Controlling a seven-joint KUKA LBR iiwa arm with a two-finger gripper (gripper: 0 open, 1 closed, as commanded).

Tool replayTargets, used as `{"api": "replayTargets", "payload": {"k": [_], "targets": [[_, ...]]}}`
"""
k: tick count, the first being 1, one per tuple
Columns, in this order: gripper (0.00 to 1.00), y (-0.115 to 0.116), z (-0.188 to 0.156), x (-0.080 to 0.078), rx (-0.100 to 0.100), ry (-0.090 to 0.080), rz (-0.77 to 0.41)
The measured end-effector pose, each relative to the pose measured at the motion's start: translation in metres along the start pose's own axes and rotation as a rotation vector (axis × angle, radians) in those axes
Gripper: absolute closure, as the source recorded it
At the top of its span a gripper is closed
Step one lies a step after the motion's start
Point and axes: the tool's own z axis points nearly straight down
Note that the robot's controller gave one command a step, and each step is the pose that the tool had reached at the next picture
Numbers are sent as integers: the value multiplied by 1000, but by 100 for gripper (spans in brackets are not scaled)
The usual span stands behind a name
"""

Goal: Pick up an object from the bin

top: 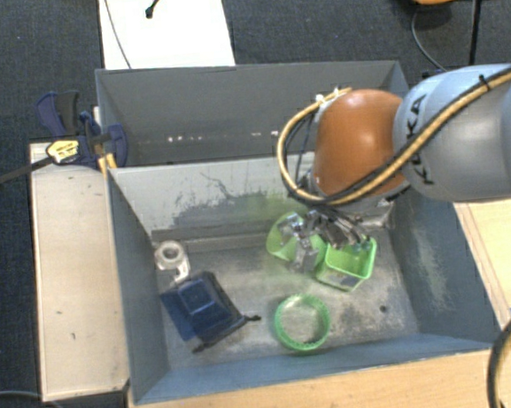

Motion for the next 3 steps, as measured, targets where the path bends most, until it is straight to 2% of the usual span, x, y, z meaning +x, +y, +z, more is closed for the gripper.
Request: {"api": "replayTargets", "payload": {"k": [1,2,3], "targets": [[100,0,20,-2,-1,-16,2],[100,1,-1,1,-2,6,2],[100,0,-62,3,-1,-4,-14]]}}
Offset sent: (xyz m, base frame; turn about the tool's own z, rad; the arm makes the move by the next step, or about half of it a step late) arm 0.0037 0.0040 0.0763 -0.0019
